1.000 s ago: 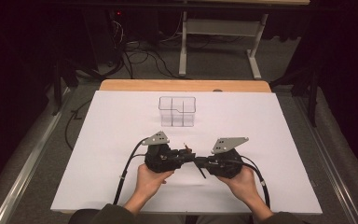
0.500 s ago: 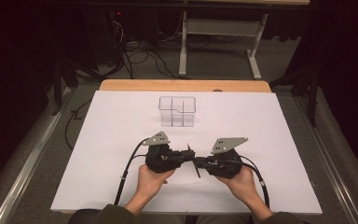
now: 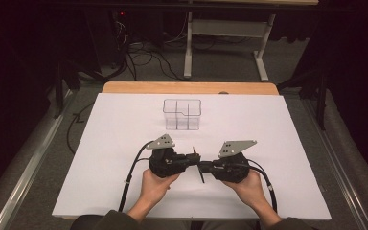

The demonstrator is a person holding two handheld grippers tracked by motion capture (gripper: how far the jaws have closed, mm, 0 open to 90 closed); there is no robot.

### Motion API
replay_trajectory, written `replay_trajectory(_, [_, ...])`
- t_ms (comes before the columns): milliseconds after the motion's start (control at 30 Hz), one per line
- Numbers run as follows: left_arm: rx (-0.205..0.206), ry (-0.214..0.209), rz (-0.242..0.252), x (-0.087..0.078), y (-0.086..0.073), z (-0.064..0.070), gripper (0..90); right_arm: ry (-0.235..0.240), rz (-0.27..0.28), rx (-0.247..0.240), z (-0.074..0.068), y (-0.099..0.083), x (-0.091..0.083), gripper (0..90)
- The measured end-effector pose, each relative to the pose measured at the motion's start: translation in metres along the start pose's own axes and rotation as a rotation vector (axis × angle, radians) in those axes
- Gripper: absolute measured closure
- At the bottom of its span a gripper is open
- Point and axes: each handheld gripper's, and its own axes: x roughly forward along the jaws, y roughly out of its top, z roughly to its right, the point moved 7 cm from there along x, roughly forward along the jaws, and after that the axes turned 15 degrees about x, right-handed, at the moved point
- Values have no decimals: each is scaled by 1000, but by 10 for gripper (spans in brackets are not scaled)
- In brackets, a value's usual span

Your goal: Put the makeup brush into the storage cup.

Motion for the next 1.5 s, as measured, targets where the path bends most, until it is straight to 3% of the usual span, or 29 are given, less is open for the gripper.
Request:
replay_trajectory(300, [-1,9,8,-3,1,-2,835,11,31,6,2,3,-6,764])
replay_trajectory(500, [-5,13,13,-5,3,-2,835,13,52,15,1,3,-11,667])
replay_trajectory(667, [-7,13,15,-6,3,-2,835,23,94,37,5,6,-18,606])
replay_trajectory(933, [-9,15,18,-9,5,-4,835,-3,139,69,15,7,-29,549])
replay_trajectory(1300, [-5,35,24,-19,8,-8,834,-55,182,72,28,2,-46,436])
replay_trajectory(1367, [-4,38,23,-20,8,-8,835,-79,188,78,33,-2,-49,389])
replay_trajectory(1433, [-2,36,22,-20,8,-7,835,-111,189,84,40,-6,-54,388])
replay_trajectory(1500, [1,33,19,-19,8,-7,835,-114,191,92,44,-10,-59,391])
